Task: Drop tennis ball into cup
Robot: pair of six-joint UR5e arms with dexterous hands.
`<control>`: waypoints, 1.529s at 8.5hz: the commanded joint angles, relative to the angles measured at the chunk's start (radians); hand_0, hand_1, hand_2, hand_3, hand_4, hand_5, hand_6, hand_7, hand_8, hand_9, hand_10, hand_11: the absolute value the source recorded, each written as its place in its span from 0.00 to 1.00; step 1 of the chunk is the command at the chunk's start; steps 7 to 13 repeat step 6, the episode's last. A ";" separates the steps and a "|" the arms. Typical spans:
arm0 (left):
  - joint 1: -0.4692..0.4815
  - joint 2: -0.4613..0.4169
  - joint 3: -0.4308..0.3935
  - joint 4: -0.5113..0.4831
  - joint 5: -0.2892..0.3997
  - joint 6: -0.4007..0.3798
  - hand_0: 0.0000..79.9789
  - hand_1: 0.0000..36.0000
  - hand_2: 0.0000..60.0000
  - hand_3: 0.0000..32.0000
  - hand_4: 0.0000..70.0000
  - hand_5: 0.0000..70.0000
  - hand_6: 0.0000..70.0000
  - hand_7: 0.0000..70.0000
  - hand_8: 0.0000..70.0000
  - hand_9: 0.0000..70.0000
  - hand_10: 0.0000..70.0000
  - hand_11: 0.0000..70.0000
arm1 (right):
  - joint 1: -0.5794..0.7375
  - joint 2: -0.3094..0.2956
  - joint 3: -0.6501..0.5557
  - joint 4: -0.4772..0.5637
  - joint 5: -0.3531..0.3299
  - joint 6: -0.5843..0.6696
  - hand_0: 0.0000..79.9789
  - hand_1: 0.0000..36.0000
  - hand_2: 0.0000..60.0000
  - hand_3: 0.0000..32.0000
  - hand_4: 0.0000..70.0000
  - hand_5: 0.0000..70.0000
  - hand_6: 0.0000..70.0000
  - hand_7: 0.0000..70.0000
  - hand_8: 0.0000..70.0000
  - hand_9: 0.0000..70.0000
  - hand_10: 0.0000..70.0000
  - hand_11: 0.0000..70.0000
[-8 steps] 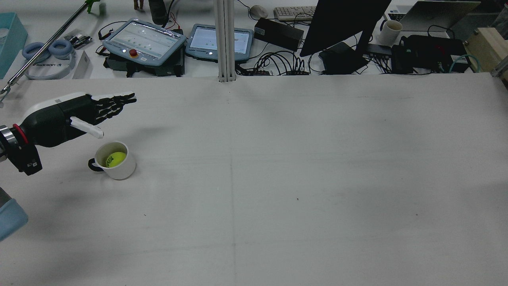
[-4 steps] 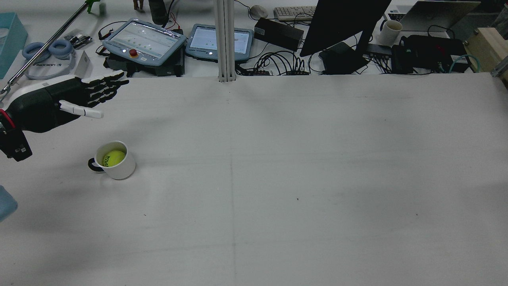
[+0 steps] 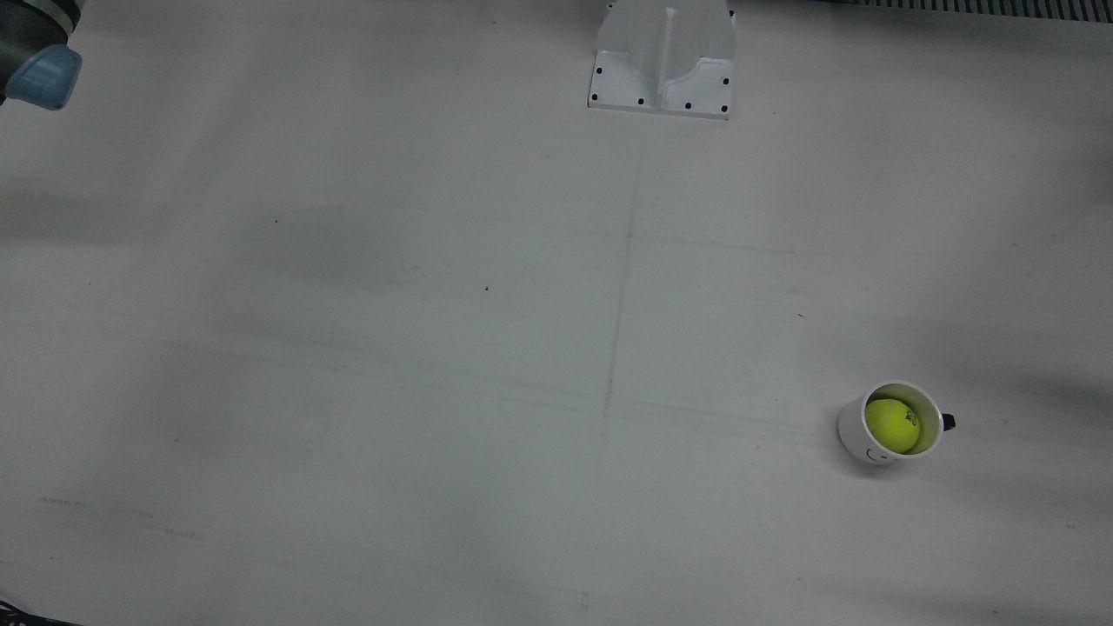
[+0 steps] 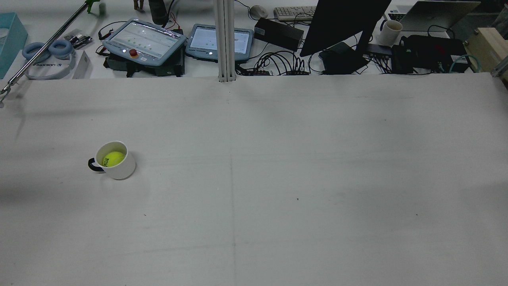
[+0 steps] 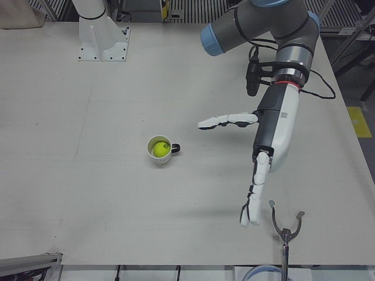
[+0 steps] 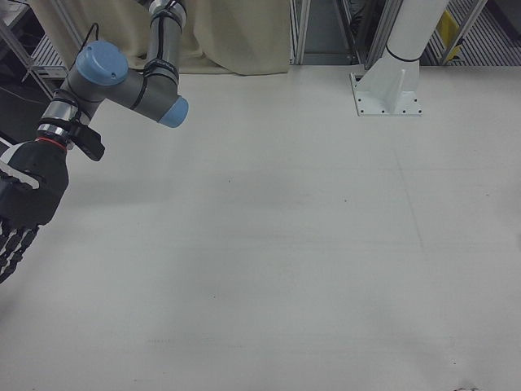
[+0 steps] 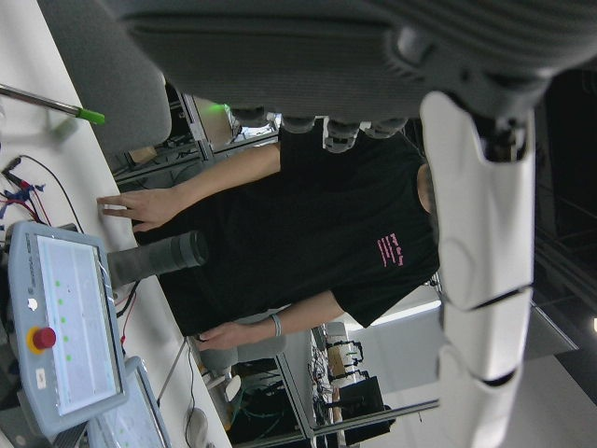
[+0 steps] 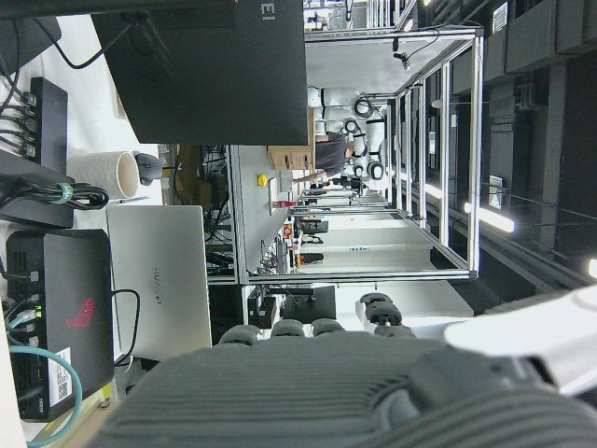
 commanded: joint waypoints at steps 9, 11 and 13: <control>-0.042 0.061 -0.042 0.048 0.003 -0.013 0.66 0.73 0.18 0.00 0.00 0.04 0.00 0.15 0.00 0.01 0.00 0.00 | 0.000 0.000 -0.001 0.000 0.000 0.000 0.00 0.00 0.00 0.00 0.00 0.00 0.00 0.00 0.00 0.00 0.00 0.00; -0.042 0.061 -0.042 0.048 0.003 -0.013 0.66 0.73 0.18 0.00 0.00 0.04 0.00 0.15 0.00 0.01 0.00 0.00 | 0.000 0.000 -0.001 0.000 0.000 0.000 0.00 0.00 0.00 0.00 0.00 0.00 0.00 0.00 0.00 0.00 0.00 0.00; -0.042 0.061 -0.042 0.048 0.003 -0.013 0.66 0.73 0.18 0.00 0.00 0.04 0.00 0.15 0.00 0.01 0.00 0.00 | 0.000 0.000 -0.001 0.000 0.000 0.000 0.00 0.00 0.00 0.00 0.00 0.00 0.00 0.00 0.00 0.00 0.00 0.00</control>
